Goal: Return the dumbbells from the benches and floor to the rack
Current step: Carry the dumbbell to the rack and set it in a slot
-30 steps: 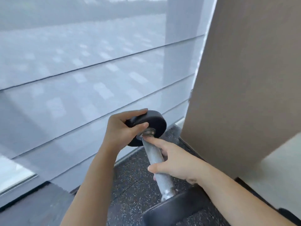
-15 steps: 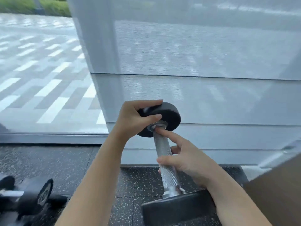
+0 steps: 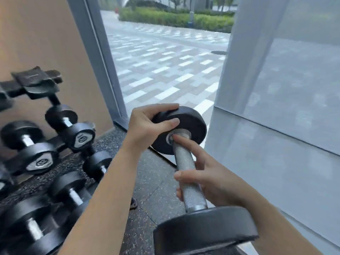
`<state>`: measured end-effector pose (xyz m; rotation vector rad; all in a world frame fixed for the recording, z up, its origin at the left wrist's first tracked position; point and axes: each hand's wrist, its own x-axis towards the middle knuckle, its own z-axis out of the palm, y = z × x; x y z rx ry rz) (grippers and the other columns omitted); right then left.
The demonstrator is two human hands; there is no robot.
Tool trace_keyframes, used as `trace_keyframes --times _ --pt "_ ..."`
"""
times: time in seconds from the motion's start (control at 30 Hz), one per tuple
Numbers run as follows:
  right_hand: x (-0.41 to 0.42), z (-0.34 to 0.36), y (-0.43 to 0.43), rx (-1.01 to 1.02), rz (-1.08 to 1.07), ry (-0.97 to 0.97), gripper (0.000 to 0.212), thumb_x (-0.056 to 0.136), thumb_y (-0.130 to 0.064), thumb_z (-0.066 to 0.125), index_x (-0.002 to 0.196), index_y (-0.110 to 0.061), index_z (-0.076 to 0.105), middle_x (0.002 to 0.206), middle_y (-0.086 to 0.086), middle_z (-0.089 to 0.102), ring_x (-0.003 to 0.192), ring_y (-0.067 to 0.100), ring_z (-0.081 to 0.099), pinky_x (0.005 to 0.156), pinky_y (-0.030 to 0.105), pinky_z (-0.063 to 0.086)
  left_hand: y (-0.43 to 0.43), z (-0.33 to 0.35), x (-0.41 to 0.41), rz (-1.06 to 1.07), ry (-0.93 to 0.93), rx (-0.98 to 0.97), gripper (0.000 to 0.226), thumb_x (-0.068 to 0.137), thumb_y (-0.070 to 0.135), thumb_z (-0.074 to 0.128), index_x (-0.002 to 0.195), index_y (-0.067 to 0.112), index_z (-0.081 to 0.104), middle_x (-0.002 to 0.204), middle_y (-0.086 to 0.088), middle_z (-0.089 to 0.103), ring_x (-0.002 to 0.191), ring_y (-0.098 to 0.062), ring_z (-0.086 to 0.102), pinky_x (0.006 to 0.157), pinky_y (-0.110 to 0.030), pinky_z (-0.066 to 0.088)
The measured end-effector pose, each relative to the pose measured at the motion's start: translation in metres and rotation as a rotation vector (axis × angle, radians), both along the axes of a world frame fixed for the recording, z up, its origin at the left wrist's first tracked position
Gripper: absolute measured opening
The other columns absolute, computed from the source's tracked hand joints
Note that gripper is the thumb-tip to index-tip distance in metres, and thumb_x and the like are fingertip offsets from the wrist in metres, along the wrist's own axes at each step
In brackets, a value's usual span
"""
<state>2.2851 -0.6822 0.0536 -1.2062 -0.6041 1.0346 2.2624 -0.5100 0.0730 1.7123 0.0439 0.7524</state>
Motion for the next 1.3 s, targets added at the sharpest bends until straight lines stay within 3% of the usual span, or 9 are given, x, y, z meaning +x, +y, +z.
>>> trace_keyframes --times 0.13,0.3,0.6,0.73,0.9,1.13,1.3 --pt "0.034 0.009 0.044 0.109 0.176 0.008 0.072 0.078 0.013 0.057 0.124 -0.042 0.048 0.070 -0.006 0.068 0.050 0.022 0.059 0.055 0.032 0.055 0.036 0.029 0.008 0.151 -0.030 0.045 0.029 0.058 0.008 0.076 0.082 0.024 0.073 0.079 0.012 0.073 0.081 -0.010 0.067 0.074 -0.020 0.051" --pt "0.053 0.013 0.094 0.120 0.378 0.036 0.073 0.076 0.012 0.060 0.122 -0.043 0.050 0.074 0.011 0.061 0.054 0.029 0.062 0.056 0.032 0.054 0.073 0.032 -0.006 0.322 -0.017 0.064 0.032 0.063 0.000 0.076 0.086 0.022 0.071 0.081 0.013 0.073 0.083 -0.010 0.067 0.077 -0.020 0.052" --pt "0.031 0.001 0.182 0.046 0.652 0.030 0.071 0.078 0.011 0.060 0.123 -0.042 0.049 0.070 0.009 0.062 0.053 0.028 0.061 0.056 0.032 0.053 0.133 0.013 -0.067 0.607 0.024 0.042 0.031 0.063 0.006 0.074 0.087 0.027 0.071 0.086 0.011 0.072 0.090 -0.012 0.066 0.082 -0.024 0.052" --pt "0.012 -0.003 0.225 0.003 0.739 0.003 0.071 0.077 0.011 0.060 0.122 -0.044 0.050 0.075 0.015 0.058 0.054 0.030 0.060 0.053 0.031 0.053 0.166 0.004 -0.097 0.701 0.030 0.027 0.032 0.064 0.009 0.073 0.093 0.023 0.069 0.097 -0.003 0.070 0.098 -0.019 0.064 0.090 -0.035 0.049" --pt "-0.019 -0.008 0.286 -0.028 0.760 -0.047 0.071 0.077 0.012 0.060 0.119 -0.045 0.053 0.073 0.016 0.057 0.053 0.030 0.060 0.050 0.029 0.052 0.221 -0.011 -0.133 0.737 0.016 -0.006 0.036 0.068 -0.004 0.072 0.095 0.020 0.068 0.097 0.003 0.069 0.097 -0.013 0.065 0.088 -0.028 0.050" --pt "-0.086 -0.015 0.382 -0.075 0.719 -0.066 0.070 0.077 0.012 0.060 0.119 -0.044 0.053 0.076 0.019 0.057 0.056 0.032 0.061 0.047 0.028 0.053 0.321 -0.026 -0.196 0.699 -0.022 -0.077 0.034 0.065 0.000 0.071 0.090 0.024 0.069 0.084 0.016 0.072 0.088 -0.006 0.066 0.076 -0.016 0.049" --pt "-0.133 -0.021 0.441 -0.084 0.674 -0.046 0.070 0.077 0.012 0.060 0.118 -0.044 0.053 0.063 0.007 0.061 0.054 0.028 0.062 0.049 0.028 0.052 0.387 -0.032 -0.237 0.653 -0.018 -0.088 0.035 0.066 0.000 0.072 0.093 0.022 0.069 0.084 0.014 0.072 0.087 -0.007 0.066 0.076 -0.017 0.049"
